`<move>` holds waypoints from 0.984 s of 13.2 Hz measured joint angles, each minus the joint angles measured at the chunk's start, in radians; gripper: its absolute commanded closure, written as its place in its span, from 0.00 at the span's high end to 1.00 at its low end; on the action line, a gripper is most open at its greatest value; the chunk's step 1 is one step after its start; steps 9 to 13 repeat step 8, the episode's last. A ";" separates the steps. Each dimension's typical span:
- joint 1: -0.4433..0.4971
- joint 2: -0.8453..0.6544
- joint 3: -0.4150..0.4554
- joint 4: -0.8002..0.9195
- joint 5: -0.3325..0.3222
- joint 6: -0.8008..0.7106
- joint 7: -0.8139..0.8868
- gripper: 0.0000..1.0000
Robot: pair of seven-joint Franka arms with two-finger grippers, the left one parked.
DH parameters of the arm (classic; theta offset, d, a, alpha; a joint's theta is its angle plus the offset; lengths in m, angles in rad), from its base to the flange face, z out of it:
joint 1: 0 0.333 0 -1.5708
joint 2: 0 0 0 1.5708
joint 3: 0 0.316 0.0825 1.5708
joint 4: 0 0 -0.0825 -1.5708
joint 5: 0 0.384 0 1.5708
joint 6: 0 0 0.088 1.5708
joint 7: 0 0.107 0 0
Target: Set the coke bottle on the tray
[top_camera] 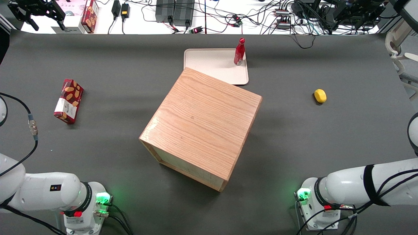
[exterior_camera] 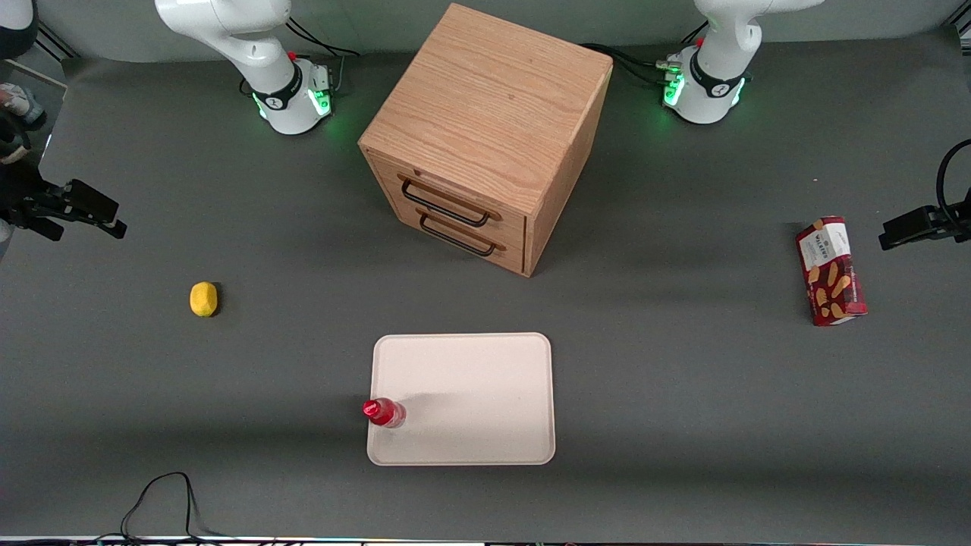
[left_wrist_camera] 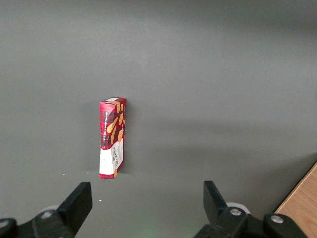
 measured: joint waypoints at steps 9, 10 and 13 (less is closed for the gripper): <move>-0.007 0.010 0.000 0.015 -0.001 -0.019 -0.006 1.00; -0.007 0.010 0.000 0.015 -0.001 -0.019 -0.006 1.00; -0.007 0.010 0.000 0.015 -0.001 -0.019 -0.006 1.00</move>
